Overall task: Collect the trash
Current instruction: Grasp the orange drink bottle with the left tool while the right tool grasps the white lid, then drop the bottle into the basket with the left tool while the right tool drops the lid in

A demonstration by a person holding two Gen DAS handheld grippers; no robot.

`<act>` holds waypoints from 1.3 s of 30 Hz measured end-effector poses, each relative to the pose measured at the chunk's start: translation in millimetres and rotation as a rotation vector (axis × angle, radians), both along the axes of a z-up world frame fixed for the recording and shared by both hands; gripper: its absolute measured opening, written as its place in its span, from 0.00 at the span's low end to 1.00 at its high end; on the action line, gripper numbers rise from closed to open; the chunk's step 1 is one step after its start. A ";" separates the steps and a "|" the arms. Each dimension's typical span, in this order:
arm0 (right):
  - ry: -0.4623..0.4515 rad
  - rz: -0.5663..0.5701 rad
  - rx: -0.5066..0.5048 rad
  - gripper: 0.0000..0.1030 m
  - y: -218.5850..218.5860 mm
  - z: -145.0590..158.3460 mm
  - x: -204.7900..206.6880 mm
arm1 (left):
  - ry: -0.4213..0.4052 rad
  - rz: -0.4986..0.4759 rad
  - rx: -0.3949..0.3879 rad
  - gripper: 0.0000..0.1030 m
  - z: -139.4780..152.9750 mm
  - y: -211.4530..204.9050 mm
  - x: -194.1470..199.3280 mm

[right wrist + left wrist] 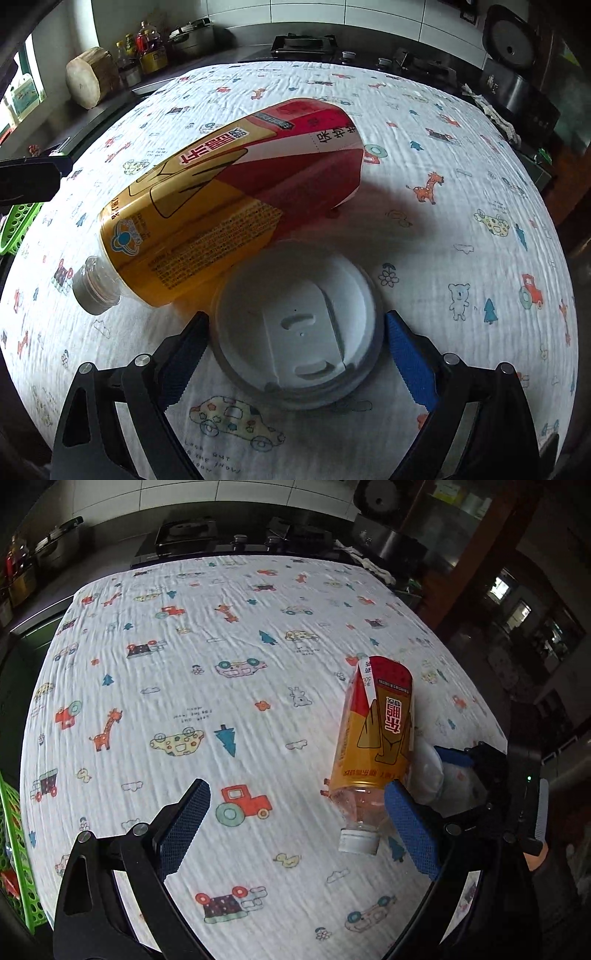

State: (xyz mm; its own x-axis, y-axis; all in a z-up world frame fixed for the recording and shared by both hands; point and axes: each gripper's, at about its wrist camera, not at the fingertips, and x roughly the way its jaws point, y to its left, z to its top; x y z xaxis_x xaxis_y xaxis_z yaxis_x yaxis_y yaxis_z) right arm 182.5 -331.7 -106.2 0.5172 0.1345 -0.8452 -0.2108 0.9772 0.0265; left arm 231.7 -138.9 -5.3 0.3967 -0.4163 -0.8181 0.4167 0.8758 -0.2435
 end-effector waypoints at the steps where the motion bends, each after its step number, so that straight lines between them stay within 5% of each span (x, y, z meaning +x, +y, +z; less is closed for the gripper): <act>1: -0.001 -0.003 0.006 0.87 -2.0 0.8 -2.0 | -0.003 -0.017 0.001 0.91 0.4 -6.7 0.7; 21: -0.003 -0.078 0.062 0.87 -38.6 7.6 -46.1 | -0.012 -0.187 0.150 0.90 -30.3 -119.0 29.7; 24: 0.000 -0.081 0.068 0.87 -38.7 7.0 -47.6 | 0.004 -0.190 0.166 0.71 -35.4 -122.9 30.7; 25: 0.000 -0.081 0.067 0.87 -38.5 7.1 -48.1 | 0.009 -0.189 0.167 0.64 -36.9 -122.5 30.6; 31: -0.001 -0.070 0.070 0.87 -32.8 10.0 -48.5 | -0.002 -0.148 0.137 0.63 -31.7 -101.2 25.5; 39: -0.021 -0.002 0.066 0.87 0.3 25.4 -41.3 | -0.035 -0.030 0.066 0.62 -7.5 -22.7 16.6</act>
